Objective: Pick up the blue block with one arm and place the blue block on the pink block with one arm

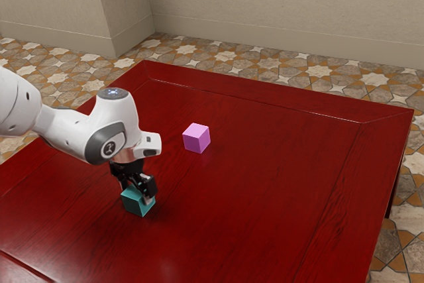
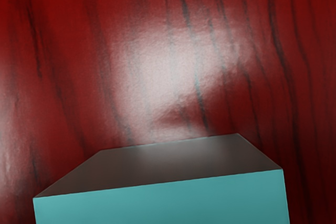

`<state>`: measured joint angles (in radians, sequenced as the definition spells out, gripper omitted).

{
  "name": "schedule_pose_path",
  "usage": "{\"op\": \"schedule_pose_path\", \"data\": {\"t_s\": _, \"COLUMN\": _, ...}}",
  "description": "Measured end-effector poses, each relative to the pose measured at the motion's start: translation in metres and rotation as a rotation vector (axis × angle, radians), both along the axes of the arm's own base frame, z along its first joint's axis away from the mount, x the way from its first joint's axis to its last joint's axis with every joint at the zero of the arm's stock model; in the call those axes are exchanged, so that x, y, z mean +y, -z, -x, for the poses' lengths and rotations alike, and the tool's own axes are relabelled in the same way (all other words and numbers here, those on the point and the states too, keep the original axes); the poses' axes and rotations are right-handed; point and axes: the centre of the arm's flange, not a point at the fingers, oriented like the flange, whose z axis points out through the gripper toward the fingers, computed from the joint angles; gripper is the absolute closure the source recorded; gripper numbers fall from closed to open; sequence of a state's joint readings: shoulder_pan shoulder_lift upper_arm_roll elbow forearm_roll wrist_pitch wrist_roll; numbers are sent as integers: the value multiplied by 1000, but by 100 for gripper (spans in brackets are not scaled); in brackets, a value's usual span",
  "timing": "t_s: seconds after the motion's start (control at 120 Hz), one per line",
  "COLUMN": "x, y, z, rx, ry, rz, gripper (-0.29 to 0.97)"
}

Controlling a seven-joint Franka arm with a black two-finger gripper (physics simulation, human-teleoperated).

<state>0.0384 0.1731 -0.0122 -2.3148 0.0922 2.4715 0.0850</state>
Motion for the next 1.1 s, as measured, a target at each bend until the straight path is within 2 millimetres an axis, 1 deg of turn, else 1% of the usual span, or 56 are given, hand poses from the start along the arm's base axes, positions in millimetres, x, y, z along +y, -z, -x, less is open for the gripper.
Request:
{"op": "schedule_pose_path", "data": {"t_s": 0.117, "x": 0, "y": 0, "z": 0, "rx": -1, "ry": -2, "rz": 1, "gripper": 1}}
{"op": "schedule_pose_path", "data": {"t_s": 0.383, "x": 1, "y": 0, "z": 0, "rx": -4, "ry": -3, "rz": 0, "gripper": 22}}
{"op": "schedule_pose_path", "data": {"t_s": 0.6, "x": 0, "y": -2, "z": -1, "rx": -9, "ry": -5, "rz": -1, "gripper": 27}}
{"op": "schedule_pose_path", "data": {"t_s": 0.742, "x": 0, "y": -8, "z": -1, "rx": -19, "ry": -8, "rz": -3, "gripper": 31}}
{"op": "schedule_pose_path", "data": {"t_s": 0.817, "x": 0, "y": -20, "z": -3, "rx": -38, "ry": -10, "rz": -4, "gripper": 32}}
{"op": "schedule_pose_path", "data": {"t_s": 0.883, "x": -2, "y": -37, "z": -13, "rx": -69, "ry": -9, "rz": -6, "gripper": 33}}
{"op": "schedule_pose_path", "data": {"t_s": 0.95, "x": -3, "y": -58, "z": -27, "rx": -105, "ry": -8, "rz": -9, "gripper": 34}}
{"op": "schedule_pose_path", "data": {"t_s": 1.008, "x": -4, "y": -81, "z": -44, "rx": -139, "ry": -8, "rz": -11, "gripper": 34}}
{"op": "schedule_pose_path", "data": {"t_s": 1.1, "x": -4, "y": -109, "z": -64, "rx": -167, "ry": -14, "rz": -14, "gripper": 35}}
